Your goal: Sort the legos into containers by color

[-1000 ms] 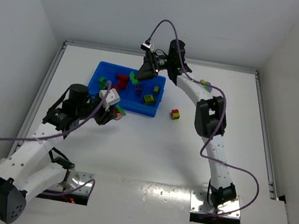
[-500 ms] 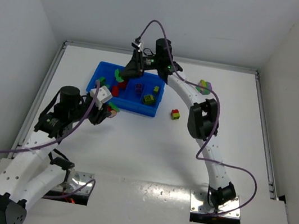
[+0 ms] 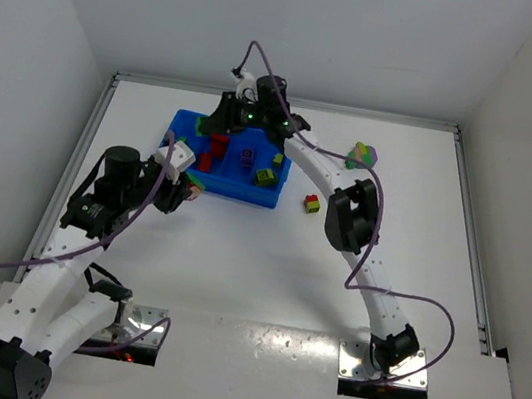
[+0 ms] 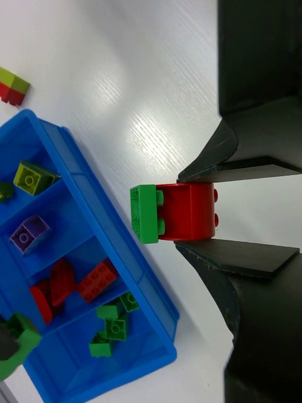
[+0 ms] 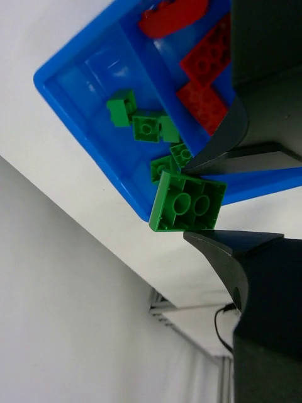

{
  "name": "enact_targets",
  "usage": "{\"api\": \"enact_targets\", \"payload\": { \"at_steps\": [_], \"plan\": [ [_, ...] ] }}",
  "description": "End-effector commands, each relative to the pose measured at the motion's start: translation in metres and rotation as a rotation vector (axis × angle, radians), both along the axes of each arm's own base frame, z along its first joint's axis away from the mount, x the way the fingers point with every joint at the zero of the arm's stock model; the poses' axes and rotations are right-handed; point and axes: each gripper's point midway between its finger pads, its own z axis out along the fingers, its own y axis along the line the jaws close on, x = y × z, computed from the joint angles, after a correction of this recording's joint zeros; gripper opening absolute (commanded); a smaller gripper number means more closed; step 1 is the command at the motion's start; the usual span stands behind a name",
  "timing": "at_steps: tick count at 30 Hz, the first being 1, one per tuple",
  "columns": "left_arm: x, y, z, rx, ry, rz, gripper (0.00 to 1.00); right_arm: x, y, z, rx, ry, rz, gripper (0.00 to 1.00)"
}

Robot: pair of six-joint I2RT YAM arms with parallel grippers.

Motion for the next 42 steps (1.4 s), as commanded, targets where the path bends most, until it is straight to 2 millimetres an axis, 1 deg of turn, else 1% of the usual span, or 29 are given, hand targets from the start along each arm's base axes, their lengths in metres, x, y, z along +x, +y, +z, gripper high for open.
{"api": "enact_targets", "payload": {
  "at_steps": [1,2,3,4,7,9,10,12,14,15,16,17,19,20,25,26,29,30,32,33,34,35,36,37,38,39,40,41,42],
  "plan": [
    [0.011,0.008,0.025,-0.022,-0.059,0.058,0.06,0.009,0.021,0.001,0.004,-0.167,-0.027,0.00],
    [0.011,0.011,0.025,-0.022,-0.059,0.067,0.06,0.005,0.028,0.005,0.017,-0.184,-0.018,0.00],
    [0.012,0.012,0.025,-0.017,-0.060,0.077,0.06,0.007,0.029,-0.003,0.017,-0.184,-0.017,0.00],
    [0.011,0.015,0.023,-0.022,-0.045,0.090,0.06,0.003,0.037,0.004,0.037,-0.203,0.002,0.00],
    [0.013,0.019,0.022,-0.018,-0.046,0.107,0.06,-0.004,0.050,-0.008,0.032,-0.211,0.017,0.00],
    [0.013,0.019,0.022,-0.018,-0.046,0.107,0.06,-0.003,0.053,-0.026,0.008,-0.204,0.003,0.00],
    [0.013,0.019,0.022,-0.018,-0.046,0.107,0.06,-0.005,0.057,-0.026,0.002,-0.216,-0.001,0.00],
    [0.012,0.019,0.021,-0.017,-0.037,0.107,0.05,-0.001,0.060,-0.048,-0.038,-0.227,-0.030,0.09],
    [0.012,0.019,0.021,-0.009,-0.041,0.104,0.05,0.005,0.059,-0.053,-0.049,-0.239,-0.052,0.12],
    [0.012,0.019,0.021,-0.009,-0.041,0.104,0.05,0.006,0.061,-0.046,-0.036,-0.255,-0.055,0.15],
    [0.012,0.019,0.021,-0.009,-0.041,0.104,0.05,0.008,0.060,-0.052,-0.045,-0.249,-0.064,0.21],
    [0.012,0.019,0.021,-0.009,-0.041,0.104,0.05,0.003,0.064,-0.052,-0.044,-0.250,-0.055,0.40],
    [0.010,0.018,0.017,-0.012,-0.031,0.094,0.05,0.000,0.066,-0.050,-0.031,-0.253,-0.035,0.52],
    [0.010,0.018,0.017,-0.012,-0.031,0.094,0.05,-0.001,0.068,-0.047,-0.016,-0.251,-0.027,0.65],
    [0.011,0.017,0.008,-0.006,-0.017,0.082,0.05,-0.018,0.066,-0.008,0.101,-0.242,0.077,0.72],
    [0.012,0.016,0.010,-0.008,-0.027,0.082,0.05,-0.021,0.068,0.007,0.146,-0.270,0.098,0.72],
    [0.012,0.013,0.005,-0.015,-0.017,0.063,0.05,-0.028,0.056,0.052,0.244,-0.285,0.165,0.72],
    [0.012,0.012,0.005,-0.022,-0.012,0.066,0.05,-0.036,0.051,0.058,0.268,-0.243,0.203,0.72],
    [0.011,0.009,0.008,-0.038,-0.019,0.045,0.05,-0.030,0.030,0.083,0.310,-0.254,0.217,0.74],
    [0.010,0.007,0.009,-0.046,-0.018,0.029,0.05,-0.035,0.021,0.080,0.311,-0.213,0.252,0.76],
    [0.006,-0.003,0.003,-0.069,0.007,-0.024,0.05,-0.029,0.005,0.085,0.317,-0.215,0.255,0.78],
    [0.004,-0.009,0.006,-0.086,0.011,-0.059,0.05,-0.040,-0.007,0.106,0.346,-0.268,0.322,0.81],
    [0.000,-0.015,0.006,-0.103,0.033,-0.096,0.05,-0.045,-0.018,0.098,0.344,-0.253,0.359,0.83],
    [-0.005,-0.025,0.013,-0.136,0.035,-0.170,0.05,-0.045,-0.034,0.103,0.350,-0.243,0.382,0.87],
    [-0.008,-0.031,0.010,-0.156,0.072,-0.207,0.05,-0.056,-0.045,0.101,0.342,-0.239,0.452,0.87],
    [-0.012,-0.036,0.009,-0.168,0.097,-0.248,0.05,-0.062,-0.054,0.091,0.337,-0.231,0.476,0.88],
    [-0.012,-0.039,0.010,-0.186,0.106,-0.270,0.05,-0.068,-0.068,0.103,0.339,-0.239,0.494,0.88],
    [-0.017,-0.046,0.012,-0.214,0.128,-0.318,0.05,-0.078,-0.079,0.100,0.330,-0.241,0.542,0.88],
    [-0.016,-0.049,0.012,-0.226,0.143,-0.335,0.05,-0.089,-0.084,0.089,0.326,-0.244,0.564,0.90]
  ]
}}
